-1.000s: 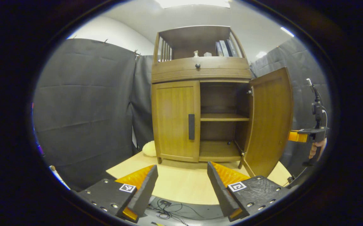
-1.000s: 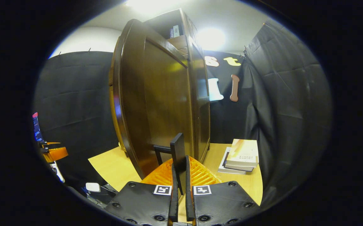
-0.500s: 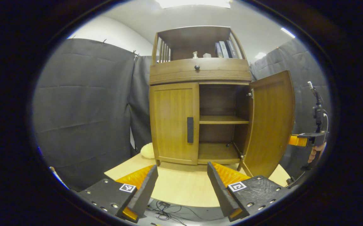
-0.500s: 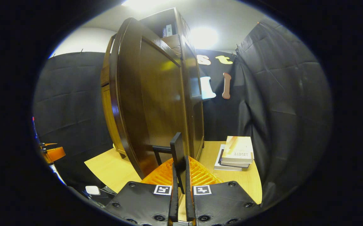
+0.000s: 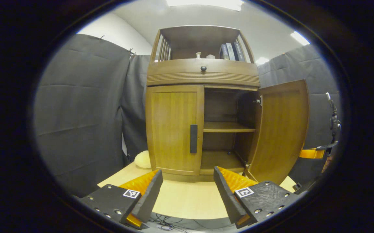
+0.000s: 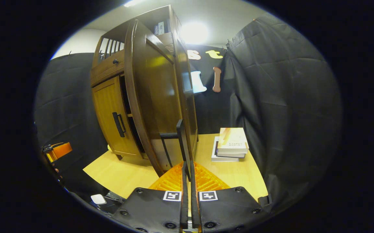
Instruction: Open the right door of the double-door shoe cabinet with the right hand, and open the left door with the left hand.
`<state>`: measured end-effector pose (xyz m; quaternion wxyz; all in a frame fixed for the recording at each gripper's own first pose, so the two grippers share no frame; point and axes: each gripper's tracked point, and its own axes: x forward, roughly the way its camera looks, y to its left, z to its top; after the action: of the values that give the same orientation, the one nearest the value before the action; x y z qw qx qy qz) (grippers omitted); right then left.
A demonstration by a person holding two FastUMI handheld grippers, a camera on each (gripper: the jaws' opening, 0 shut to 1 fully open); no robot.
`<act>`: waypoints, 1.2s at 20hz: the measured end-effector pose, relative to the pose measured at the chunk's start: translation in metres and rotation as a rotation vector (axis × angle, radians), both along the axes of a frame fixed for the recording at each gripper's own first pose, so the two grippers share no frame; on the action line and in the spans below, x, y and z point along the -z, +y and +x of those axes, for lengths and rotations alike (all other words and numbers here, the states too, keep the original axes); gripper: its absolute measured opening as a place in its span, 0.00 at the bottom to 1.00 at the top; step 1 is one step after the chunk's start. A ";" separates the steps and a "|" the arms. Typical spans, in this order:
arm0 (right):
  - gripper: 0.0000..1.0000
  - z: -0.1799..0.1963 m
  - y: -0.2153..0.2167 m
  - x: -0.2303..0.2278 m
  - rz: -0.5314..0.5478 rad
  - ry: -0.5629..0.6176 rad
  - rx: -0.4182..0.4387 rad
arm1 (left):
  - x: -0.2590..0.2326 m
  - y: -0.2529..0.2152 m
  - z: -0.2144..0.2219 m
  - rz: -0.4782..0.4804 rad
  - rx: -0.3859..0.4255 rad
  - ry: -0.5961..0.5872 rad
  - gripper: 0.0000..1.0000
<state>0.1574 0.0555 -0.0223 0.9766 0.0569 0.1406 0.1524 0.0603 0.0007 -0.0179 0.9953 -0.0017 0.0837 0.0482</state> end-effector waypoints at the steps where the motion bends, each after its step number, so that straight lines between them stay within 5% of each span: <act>1: 0.04 0.000 -0.002 -0.001 0.001 0.000 0.026 | -0.001 0.006 0.006 -0.005 0.025 -0.003 0.92; 3: 0.13 -0.015 -0.010 -0.003 -0.007 0.006 0.086 | -0.004 0.017 0.020 -0.011 0.087 -0.006 0.92; 6: 0.00 -0.040 -0.024 -0.006 -0.003 0.013 0.196 | -0.005 0.029 0.043 -0.017 0.180 -0.008 0.92; 8: 0.04 -0.055 -0.031 -0.004 -0.014 0.014 0.267 | -0.010 0.033 0.061 -0.026 0.228 -0.029 0.92; 14: 0.00 -0.077 -0.042 -0.019 -0.006 -0.015 0.420 | -0.029 0.042 0.126 -0.001 0.259 -0.098 0.92; 15: 0.13 -0.078 -0.044 -0.020 -0.006 -0.018 0.433 | -0.031 0.041 0.137 0.002 0.260 -0.104 0.92; 16: 0.13 -0.075 -0.043 -0.021 0.004 -0.012 0.433 | -0.032 0.040 0.148 0.000 0.260 -0.110 0.92; 23: 1.00 -0.031 -0.072 -0.034 0.018 -0.056 0.502 | -0.031 0.033 0.214 -0.024 0.242 -0.112 0.92; 24: 0.92 -0.023 -0.076 -0.037 0.024 -0.067 0.508 | -0.031 0.031 0.223 -0.022 0.240 -0.112 0.92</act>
<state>0.1347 -0.0203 0.0151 0.9869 0.0970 0.0877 -0.0945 0.2830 0.0318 0.0127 0.9970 -0.0055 0.0283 -0.0725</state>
